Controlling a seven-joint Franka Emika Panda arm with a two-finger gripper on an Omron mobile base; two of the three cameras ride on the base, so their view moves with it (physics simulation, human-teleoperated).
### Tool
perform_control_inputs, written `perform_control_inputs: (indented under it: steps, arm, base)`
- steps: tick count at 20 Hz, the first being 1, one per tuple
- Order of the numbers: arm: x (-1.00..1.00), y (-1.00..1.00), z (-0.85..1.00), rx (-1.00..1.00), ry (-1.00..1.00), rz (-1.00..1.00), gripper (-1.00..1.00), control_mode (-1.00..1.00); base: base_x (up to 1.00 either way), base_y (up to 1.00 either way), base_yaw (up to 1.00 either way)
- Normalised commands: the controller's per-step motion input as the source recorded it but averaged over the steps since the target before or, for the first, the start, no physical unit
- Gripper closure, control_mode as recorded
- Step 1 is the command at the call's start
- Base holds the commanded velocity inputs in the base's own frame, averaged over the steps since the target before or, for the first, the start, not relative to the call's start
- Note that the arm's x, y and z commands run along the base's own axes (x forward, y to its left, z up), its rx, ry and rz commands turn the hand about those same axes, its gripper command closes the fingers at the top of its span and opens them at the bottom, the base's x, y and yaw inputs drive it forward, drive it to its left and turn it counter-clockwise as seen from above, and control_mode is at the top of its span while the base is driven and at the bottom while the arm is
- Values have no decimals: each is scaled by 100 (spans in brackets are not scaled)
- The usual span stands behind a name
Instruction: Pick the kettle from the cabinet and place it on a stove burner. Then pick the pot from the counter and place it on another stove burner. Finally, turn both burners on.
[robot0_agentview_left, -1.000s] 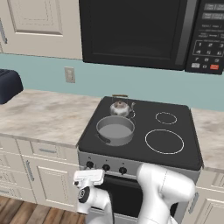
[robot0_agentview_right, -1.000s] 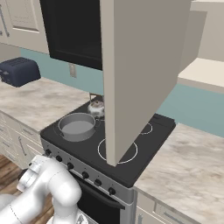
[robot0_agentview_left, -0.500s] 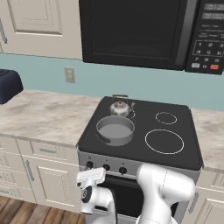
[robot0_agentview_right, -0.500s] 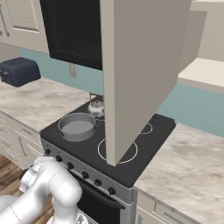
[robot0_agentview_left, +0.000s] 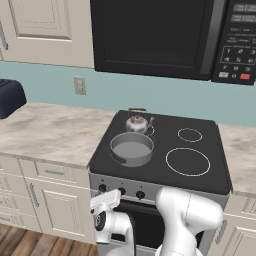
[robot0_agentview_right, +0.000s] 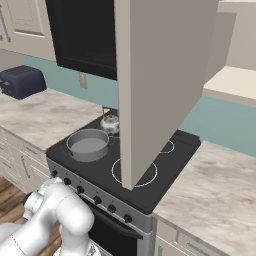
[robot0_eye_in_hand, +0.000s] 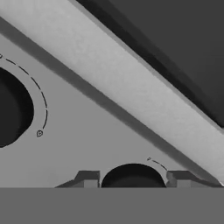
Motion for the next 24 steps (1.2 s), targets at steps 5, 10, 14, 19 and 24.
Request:
perform_control_inputs:
  steps: [5, 10, 14, 19, 24]
  arm:
    - [-8, 3, 1, -14, 5, -1, 100, -100]
    - [0, 10, 0, -11, 9, 0, -100, -100]
    - [5, 3, 0, -2, 7, 0, -100, -100]
    - [-5, -1, 0, 0, -1, 0, -100, -100]
    - [-36, 0, 3, 0, -10, 0, -100, -100]
  base:
    - [0, 0, 0]
    - [0, 0, 0]
    - [0, 0, 0]
    - [0, 0, 0]
    - [0, 0, 0]
